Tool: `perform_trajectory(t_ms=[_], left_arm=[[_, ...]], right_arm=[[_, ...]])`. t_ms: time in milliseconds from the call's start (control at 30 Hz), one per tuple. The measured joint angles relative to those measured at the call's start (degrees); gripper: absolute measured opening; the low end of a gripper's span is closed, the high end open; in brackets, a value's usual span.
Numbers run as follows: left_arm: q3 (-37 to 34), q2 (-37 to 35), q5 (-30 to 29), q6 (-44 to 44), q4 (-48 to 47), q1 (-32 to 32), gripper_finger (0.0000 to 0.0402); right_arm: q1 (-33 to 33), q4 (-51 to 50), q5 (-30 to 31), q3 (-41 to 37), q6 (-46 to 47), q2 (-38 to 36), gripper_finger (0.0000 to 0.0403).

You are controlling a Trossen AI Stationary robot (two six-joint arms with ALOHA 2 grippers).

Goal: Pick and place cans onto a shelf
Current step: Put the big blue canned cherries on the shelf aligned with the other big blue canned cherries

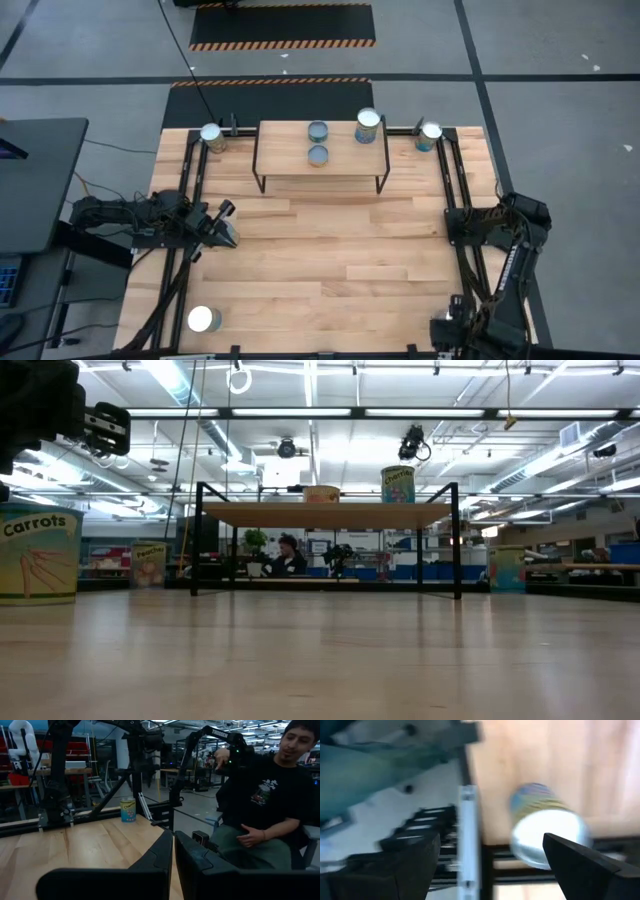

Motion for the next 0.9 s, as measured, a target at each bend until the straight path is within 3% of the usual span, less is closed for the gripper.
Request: perform_trajectory(t_ms=[133, 367, 667, 900], left_arm=[[0.0, 0.0, 0.0, 0.0, 0.0, 0.0, 0.0027], [0.0, 0.0, 0.0, 0.0, 0.0, 0.0, 0.0027], [0.0, 0.0, 0.0, 0.0, 0.0, 0.0, 0.0027], [0.0, 0.0, 0.0, 0.0, 0.0, 0.0, 0.0027]], right_arm=[[0.6, -4.2, 1.0, 0.0, 0.0, 0.0, 0.0356], [2.1, -3.2, 4.9, 0.0, -0.8, 0.0, 0.0362], [2.5, -4.2, 4.3, -1.8, 1.7, 0.0, 0.0396], [2.7, -3.4, 1.7, -6.4, 1.5, 0.1, 0.0399]])
